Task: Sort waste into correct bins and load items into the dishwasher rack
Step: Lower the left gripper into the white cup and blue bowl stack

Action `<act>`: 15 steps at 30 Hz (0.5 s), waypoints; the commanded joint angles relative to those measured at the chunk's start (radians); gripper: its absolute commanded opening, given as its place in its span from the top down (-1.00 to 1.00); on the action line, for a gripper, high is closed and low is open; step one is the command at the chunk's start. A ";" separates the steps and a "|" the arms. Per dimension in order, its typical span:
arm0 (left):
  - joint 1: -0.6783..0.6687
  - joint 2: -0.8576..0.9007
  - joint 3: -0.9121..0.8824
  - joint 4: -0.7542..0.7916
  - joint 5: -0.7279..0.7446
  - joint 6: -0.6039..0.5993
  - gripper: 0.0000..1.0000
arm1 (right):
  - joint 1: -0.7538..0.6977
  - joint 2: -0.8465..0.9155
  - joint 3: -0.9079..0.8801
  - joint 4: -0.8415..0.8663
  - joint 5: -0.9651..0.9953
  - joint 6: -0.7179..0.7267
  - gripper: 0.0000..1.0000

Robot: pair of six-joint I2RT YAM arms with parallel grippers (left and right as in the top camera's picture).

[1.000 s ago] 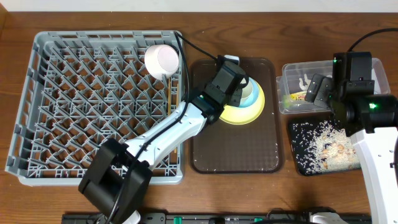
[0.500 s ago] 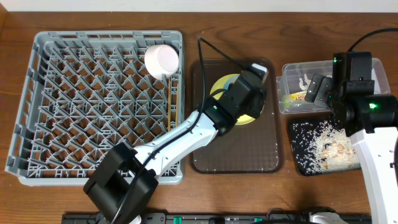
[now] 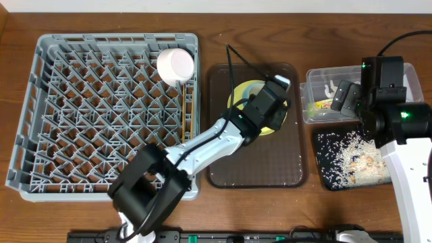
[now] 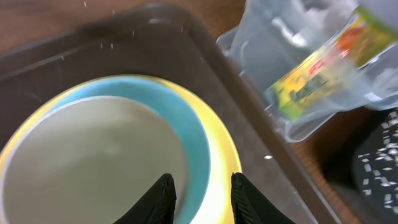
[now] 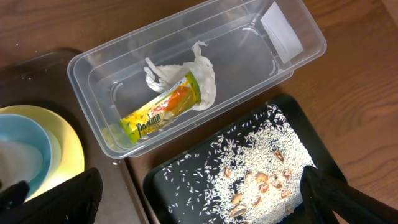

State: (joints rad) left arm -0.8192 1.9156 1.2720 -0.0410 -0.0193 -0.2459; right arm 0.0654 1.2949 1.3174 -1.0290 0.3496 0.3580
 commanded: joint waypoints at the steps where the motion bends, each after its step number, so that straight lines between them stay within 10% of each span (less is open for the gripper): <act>1: 0.002 0.021 0.002 0.018 -0.019 0.018 0.34 | 0.000 -0.006 0.003 -0.002 0.016 -0.007 -0.98; 9: 0.004 0.021 0.002 0.051 -0.027 0.018 0.85 | 0.000 -0.006 0.003 -0.002 0.016 -0.007 -0.99; 15: 0.005 -0.017 0.003 0.073 -0.027 0.018 0.87 | 0.000 -0.006 0.003 -0.002 0.016 -0.007 -0.99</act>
State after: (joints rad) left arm -0.8192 1.9316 1.2720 0.0265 -0.0330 -0.2344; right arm 0.0654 1.2949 1.3174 -1.0290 0.3496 0.3580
